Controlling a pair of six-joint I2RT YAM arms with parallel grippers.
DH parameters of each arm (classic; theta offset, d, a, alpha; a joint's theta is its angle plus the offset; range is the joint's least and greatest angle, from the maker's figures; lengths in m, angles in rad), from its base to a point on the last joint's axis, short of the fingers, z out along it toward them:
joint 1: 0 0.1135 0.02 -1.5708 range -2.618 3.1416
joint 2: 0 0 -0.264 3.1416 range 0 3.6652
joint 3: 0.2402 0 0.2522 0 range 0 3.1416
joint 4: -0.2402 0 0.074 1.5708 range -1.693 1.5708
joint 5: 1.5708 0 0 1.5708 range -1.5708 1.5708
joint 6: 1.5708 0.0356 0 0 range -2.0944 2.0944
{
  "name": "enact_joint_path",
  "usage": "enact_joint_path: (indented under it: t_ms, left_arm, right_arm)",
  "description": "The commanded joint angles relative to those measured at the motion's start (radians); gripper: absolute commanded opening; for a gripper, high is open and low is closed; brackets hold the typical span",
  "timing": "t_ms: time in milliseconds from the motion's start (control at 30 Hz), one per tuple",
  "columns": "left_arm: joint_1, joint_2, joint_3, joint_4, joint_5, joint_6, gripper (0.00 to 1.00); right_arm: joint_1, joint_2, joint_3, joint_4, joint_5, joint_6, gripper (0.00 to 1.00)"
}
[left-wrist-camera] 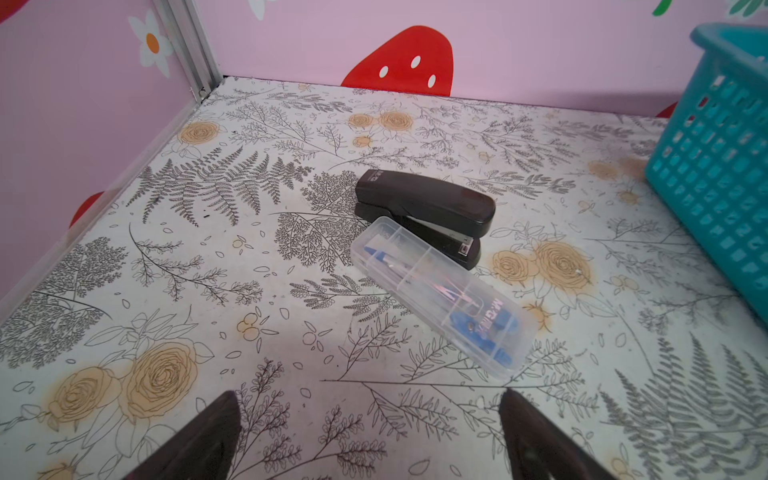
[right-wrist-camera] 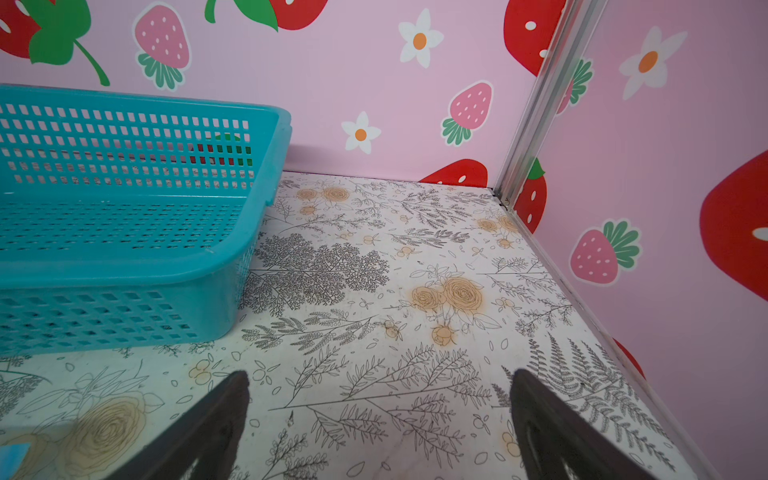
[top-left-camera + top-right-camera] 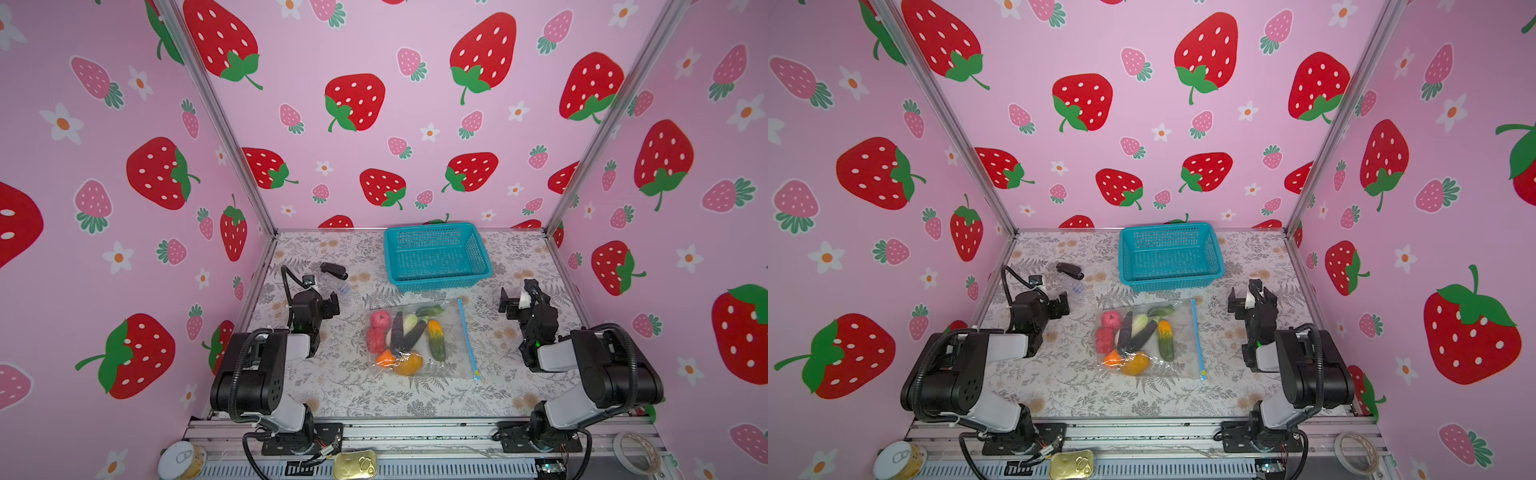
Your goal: Place the food in the zip-top bag and seal the zipper
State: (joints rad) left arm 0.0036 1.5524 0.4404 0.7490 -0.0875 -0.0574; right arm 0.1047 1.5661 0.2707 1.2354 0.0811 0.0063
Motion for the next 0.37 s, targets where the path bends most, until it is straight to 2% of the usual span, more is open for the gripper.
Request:
enact_joint_path:
  t_ms: [0,333]
  left_arm:
    - [0.008,0.007,0.028,-0.001,0.011,0.003,0.99]
    - [0.005,-0.007,0.011,0.018,0.012,0.007,0.99]
  right_arm:
    - [0.013,0.020,0.025,-0.022,0.004,-0.021,0.99]
    - [0.009,0.004,0.002,0.003,0.005,-0.016,0.99]
